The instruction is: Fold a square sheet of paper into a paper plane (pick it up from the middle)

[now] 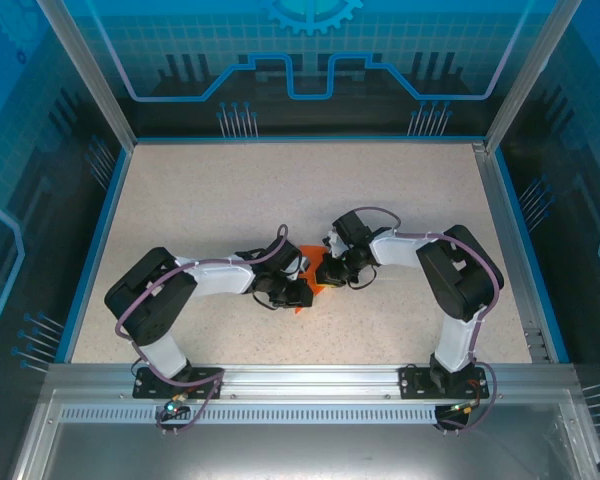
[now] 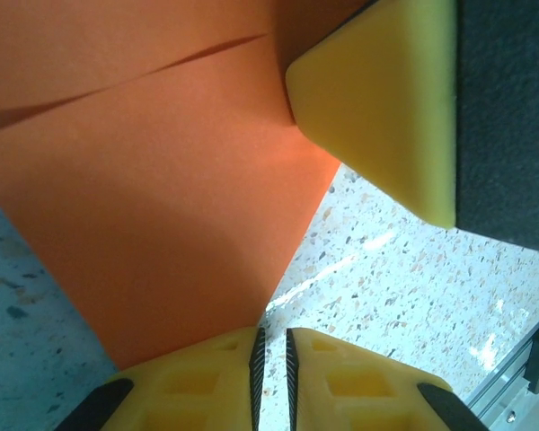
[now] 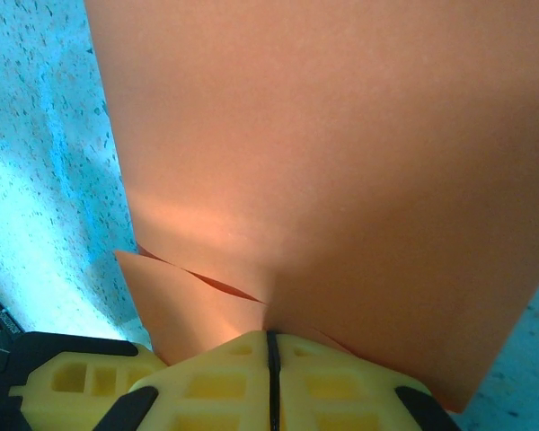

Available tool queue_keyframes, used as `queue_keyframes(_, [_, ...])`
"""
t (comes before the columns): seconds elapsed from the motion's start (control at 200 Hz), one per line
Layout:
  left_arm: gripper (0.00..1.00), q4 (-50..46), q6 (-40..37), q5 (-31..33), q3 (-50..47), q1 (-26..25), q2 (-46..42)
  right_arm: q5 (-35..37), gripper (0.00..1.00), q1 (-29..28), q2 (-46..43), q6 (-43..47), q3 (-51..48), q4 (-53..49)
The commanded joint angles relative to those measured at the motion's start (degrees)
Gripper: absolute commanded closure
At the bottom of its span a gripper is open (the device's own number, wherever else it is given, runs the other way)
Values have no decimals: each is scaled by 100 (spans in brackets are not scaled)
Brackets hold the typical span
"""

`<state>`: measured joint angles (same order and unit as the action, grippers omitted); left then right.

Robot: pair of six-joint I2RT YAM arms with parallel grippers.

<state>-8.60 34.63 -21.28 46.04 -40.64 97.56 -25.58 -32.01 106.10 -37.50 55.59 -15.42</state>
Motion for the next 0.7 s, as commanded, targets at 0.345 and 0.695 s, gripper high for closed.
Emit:
queue_keyframes(0.345, [83, -701, -70, 115, -293, 21, -33, 1027, 91, -16, 446, 68, -168, -769])
queue_keyframes(0.695, [83, -921, -79, 128, -609, 26, -245, 1093, 92, -16, 447, 76, -163, -813])
